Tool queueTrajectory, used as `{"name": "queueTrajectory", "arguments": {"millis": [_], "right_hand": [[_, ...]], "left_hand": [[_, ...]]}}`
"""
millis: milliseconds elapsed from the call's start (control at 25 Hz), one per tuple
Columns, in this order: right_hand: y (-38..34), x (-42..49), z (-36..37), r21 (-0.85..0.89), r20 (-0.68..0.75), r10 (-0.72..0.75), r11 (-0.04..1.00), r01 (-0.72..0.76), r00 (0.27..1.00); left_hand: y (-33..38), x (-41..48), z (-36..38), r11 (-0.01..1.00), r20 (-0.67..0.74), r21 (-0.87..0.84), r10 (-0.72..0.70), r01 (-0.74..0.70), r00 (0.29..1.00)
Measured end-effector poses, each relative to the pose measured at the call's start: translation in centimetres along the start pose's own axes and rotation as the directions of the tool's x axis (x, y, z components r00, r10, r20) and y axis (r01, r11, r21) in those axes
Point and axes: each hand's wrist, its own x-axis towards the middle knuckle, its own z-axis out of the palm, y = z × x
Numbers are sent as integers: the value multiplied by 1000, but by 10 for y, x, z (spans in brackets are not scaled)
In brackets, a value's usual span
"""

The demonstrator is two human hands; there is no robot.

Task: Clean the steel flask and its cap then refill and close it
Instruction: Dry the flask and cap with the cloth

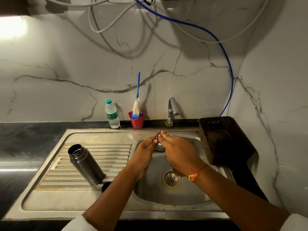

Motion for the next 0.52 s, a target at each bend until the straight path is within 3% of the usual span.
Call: {"name": "queueTrajectory", "arguments": {"millis": [200, 320, 520], "right_hand": [[9, 16, -12, -28, 22, 51, 998, -51, 998], [1, 7, 1, -145, -138, -61, 989, 41, 988], [3, 0, 19, -178, -271, -139, 980, 93, 952]], "left_hand": [[7, -4, 7, 999, 48, -51, 10, -8, 999], [13, 2, 11, 976, -43, -219, -3, -7, 999], [32, 0, 23, 748, -60, -658, -169, 88, 984]]}}
